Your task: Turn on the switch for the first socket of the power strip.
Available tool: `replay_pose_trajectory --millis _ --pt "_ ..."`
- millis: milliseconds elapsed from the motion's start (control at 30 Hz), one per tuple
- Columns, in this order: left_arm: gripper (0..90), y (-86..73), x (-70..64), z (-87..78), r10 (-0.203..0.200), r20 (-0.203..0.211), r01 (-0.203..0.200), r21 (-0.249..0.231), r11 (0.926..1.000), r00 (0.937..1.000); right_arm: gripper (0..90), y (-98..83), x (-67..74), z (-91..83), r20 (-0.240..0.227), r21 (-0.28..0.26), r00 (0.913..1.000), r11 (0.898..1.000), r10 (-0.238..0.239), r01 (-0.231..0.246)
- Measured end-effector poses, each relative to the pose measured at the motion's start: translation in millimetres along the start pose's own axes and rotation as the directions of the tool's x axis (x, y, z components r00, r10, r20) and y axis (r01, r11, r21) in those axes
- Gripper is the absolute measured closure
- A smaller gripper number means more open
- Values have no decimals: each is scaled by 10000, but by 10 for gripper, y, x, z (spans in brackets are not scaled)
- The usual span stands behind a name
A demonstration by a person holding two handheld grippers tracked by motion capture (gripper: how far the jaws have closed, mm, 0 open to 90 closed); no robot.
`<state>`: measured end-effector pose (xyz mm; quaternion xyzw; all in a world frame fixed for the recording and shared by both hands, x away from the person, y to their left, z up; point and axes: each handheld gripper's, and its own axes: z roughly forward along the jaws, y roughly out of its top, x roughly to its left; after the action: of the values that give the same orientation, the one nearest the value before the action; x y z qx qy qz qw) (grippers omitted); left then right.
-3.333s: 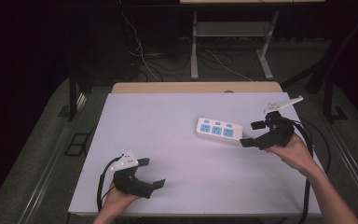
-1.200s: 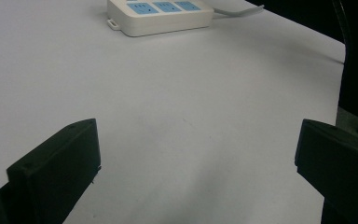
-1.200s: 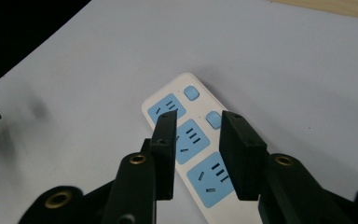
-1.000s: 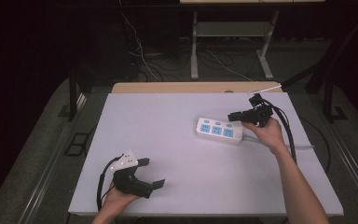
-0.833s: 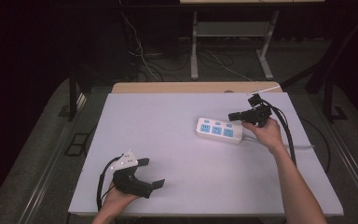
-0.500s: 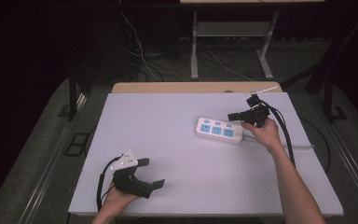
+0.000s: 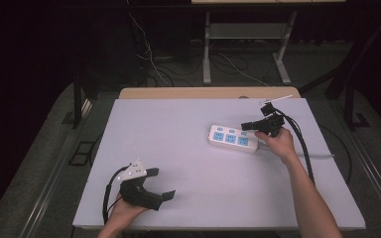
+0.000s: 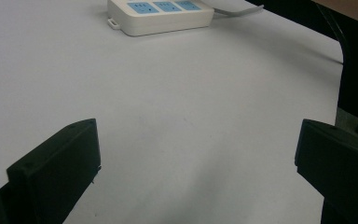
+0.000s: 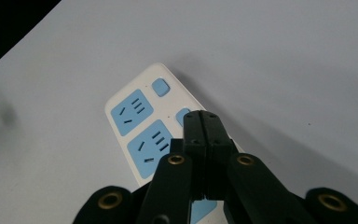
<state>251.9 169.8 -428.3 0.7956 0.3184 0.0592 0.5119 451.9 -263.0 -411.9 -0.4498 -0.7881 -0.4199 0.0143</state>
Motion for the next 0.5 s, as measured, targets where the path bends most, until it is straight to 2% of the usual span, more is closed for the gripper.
replay_pose_trajectory --millis 400,500 --pt "0 0 6 5 -14 -61 14 -10 10000 10000 895 -103 -105 64 115 130 9998 9998 151 -152" --pt "0 0 5 9 -24 -47 24 4 10000 10000 895 -128 -122 90 -79 11 9997 9997 230 -230"
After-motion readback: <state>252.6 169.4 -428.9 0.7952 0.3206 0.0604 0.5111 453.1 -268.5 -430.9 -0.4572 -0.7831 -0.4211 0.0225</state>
